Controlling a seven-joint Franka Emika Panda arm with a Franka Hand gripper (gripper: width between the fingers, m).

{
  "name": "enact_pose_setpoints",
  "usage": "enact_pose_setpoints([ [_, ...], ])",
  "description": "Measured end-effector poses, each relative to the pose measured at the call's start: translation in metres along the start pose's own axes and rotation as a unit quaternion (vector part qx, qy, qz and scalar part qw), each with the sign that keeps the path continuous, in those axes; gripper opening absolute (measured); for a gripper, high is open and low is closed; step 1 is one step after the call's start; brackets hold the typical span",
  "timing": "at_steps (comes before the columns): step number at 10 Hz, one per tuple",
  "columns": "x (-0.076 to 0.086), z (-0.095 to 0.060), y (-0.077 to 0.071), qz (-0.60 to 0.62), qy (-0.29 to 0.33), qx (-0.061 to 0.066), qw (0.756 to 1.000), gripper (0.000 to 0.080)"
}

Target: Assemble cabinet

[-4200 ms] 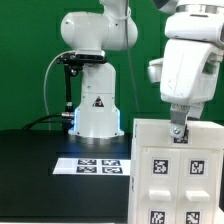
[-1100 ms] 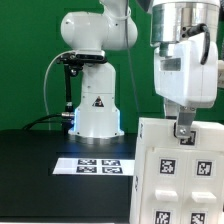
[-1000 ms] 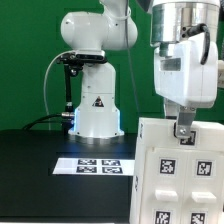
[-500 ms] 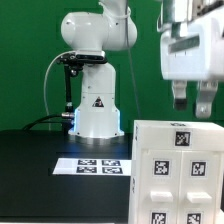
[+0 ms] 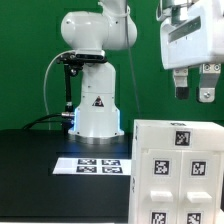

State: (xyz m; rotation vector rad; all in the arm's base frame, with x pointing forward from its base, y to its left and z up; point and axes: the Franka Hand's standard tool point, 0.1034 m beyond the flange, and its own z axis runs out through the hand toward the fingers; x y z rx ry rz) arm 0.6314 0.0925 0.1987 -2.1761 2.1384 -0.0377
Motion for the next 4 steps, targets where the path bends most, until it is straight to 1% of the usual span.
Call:
enact_pose_setpoints([
  [4,-0.0002,0.0006,0.0002,-0.002,0.000,0.000,1.000,0.0797],
])
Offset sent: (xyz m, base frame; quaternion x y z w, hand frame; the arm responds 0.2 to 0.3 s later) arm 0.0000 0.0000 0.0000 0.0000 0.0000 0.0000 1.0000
